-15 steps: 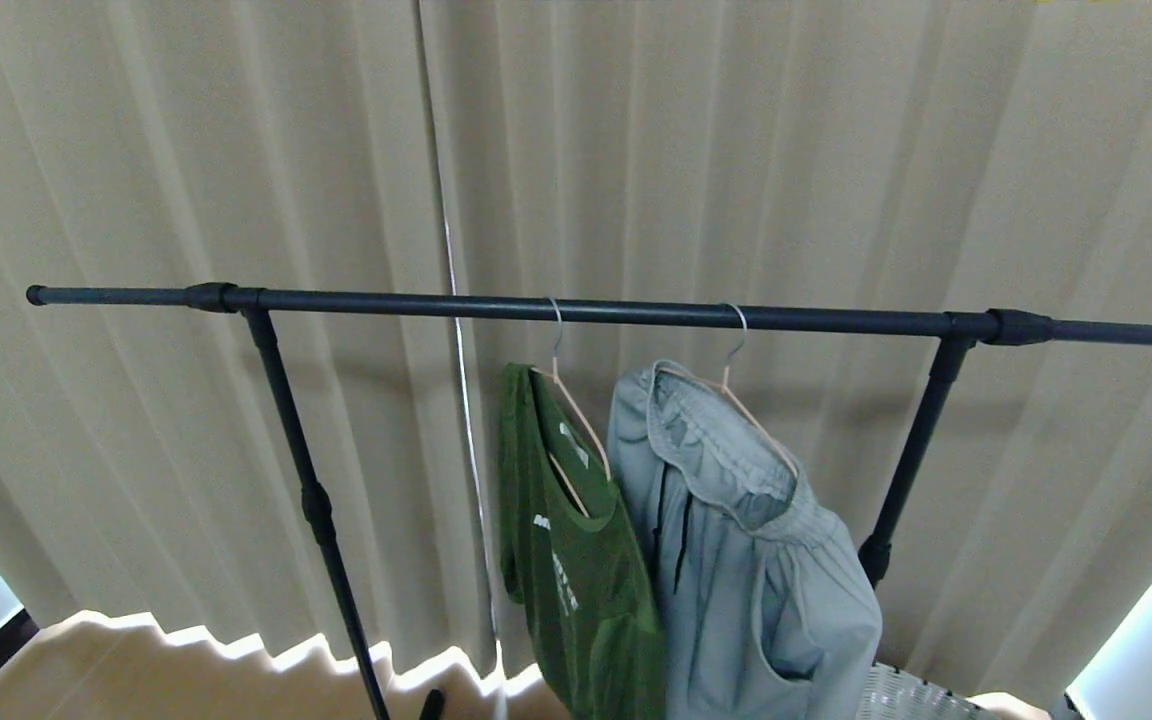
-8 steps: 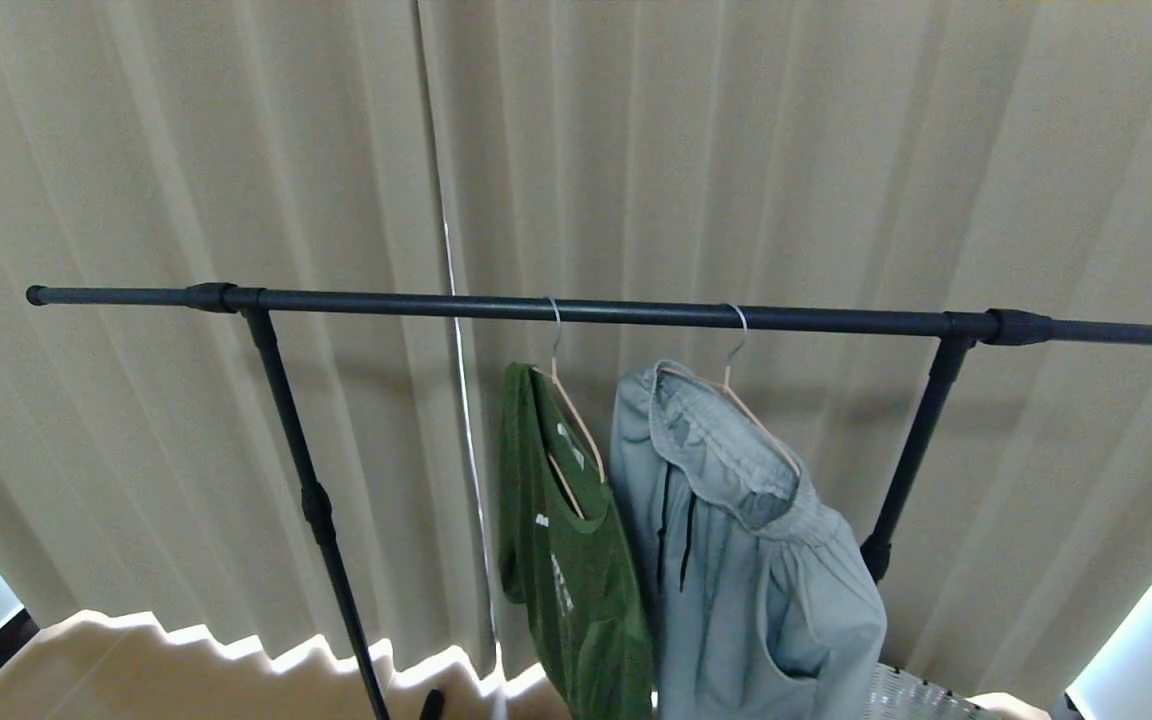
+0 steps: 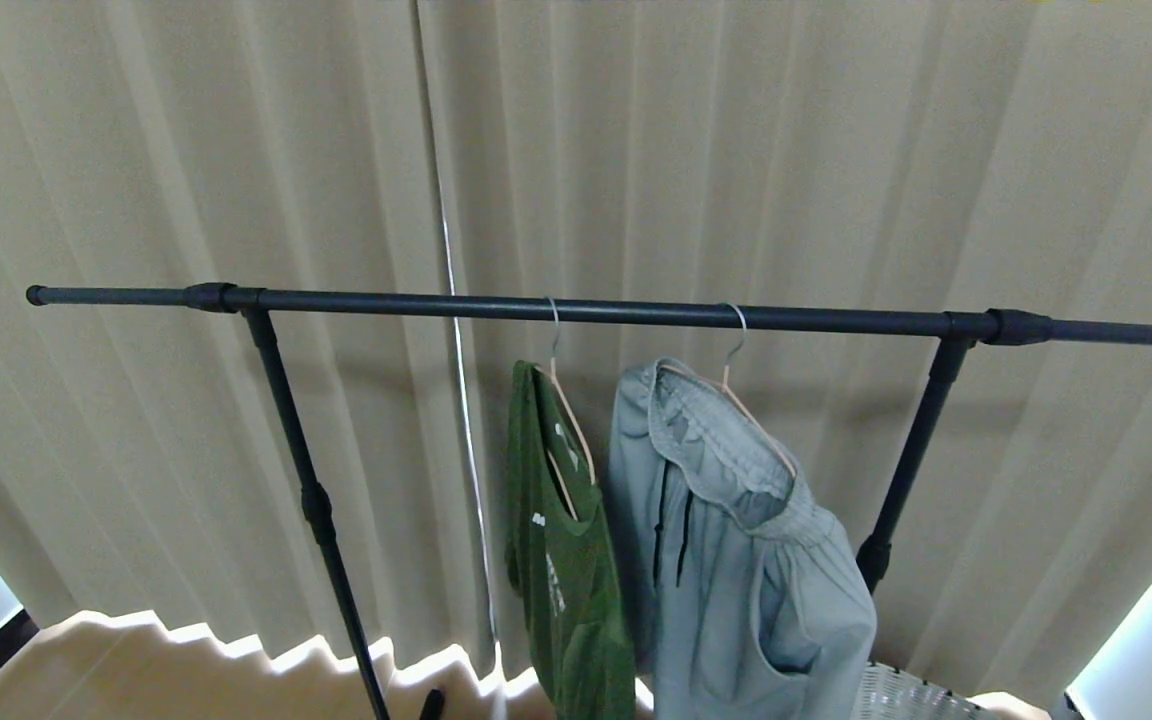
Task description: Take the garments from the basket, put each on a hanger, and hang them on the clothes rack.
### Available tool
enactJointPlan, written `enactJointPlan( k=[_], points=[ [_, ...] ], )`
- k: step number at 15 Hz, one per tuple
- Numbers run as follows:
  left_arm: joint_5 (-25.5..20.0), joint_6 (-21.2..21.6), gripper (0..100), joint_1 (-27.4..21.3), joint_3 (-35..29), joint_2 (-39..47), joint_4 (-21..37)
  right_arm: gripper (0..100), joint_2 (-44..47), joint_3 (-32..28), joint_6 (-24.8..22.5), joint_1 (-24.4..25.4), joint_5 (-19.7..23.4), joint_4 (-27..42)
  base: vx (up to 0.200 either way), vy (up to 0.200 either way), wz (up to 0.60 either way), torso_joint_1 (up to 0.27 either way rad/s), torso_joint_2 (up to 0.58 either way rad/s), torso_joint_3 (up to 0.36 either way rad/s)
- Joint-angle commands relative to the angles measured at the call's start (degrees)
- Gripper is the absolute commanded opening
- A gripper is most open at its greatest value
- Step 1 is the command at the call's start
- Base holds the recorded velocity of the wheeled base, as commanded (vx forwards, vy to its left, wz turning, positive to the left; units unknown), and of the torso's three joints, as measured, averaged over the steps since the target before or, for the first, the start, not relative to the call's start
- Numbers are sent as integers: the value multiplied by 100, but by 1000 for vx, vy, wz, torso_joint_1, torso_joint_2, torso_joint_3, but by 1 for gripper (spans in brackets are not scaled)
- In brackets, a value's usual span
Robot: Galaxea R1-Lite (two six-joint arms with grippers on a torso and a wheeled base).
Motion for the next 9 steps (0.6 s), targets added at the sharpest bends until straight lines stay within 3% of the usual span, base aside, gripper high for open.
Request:
enactJointPlan(
  k=[1,3,6,7,8,9],
  points=[
    [-2,-1,100,1,0,-7,-2,100,40,2,58,1,-115,-2,0,0,0,0,0,0],
    [-2,-1,100,1,0,1,-2,100,40,2,225,1,-414,7,0,0,0,0,0,0],
    [-2,-1,100,1,0,1,-2,100,49,2,145,36,-423,16,0,0,0,0,0,0],
    [-2,-1,100,1,0,1,-2,100,49,2,110,176,-396,16,0,0,0,0,0,0],
    [-2,-1,100,1,0,1,-2,100,-31,2,119,800,-388,16,0,0,0,0,0,0],
    [-2,-1,100,1,0,1,-2,100,-110,2,119,1064,-379,16,0,0,0,0,0,0]
  ],
)
